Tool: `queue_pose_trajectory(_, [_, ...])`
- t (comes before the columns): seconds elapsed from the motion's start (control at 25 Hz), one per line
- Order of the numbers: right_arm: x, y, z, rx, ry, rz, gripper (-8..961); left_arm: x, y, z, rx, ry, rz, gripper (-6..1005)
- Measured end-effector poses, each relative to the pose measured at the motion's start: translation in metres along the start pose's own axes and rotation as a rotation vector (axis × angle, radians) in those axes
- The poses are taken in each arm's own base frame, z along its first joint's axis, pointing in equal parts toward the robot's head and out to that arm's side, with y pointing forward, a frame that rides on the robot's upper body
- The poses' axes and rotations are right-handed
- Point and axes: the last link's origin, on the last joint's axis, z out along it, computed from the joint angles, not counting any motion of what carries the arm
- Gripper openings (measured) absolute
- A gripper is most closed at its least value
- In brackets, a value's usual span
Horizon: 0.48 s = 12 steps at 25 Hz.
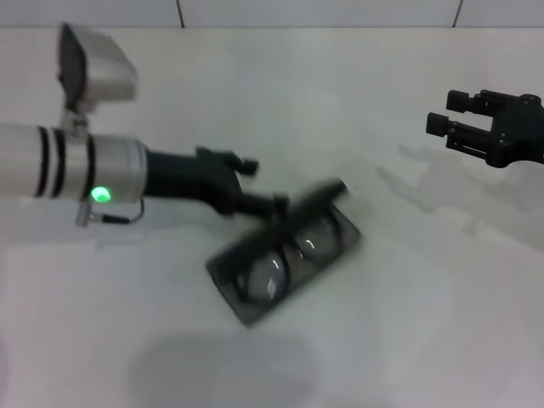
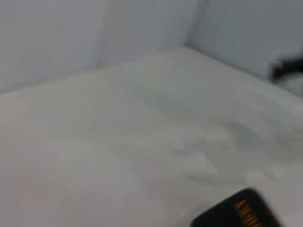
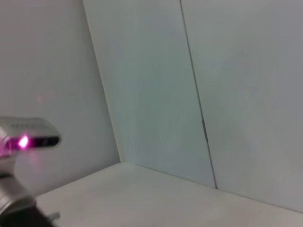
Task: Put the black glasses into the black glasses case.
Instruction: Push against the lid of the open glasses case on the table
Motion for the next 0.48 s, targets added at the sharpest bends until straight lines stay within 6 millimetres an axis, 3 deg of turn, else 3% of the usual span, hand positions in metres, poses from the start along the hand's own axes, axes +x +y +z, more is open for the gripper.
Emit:
queue_pose_trajectory(0.24, [0.004,0.0,0.0,-0.003,0.009,0.013,543,-0.015,0.024,0.02,-0.094,-0.105,0.139,885])
queue_pose_trajectory(0.48, [0.007,0.002,0.001,-0.013,0.027,0.011,543,0.002,0.019,0.011,-0.052,0.067,0.118,885])
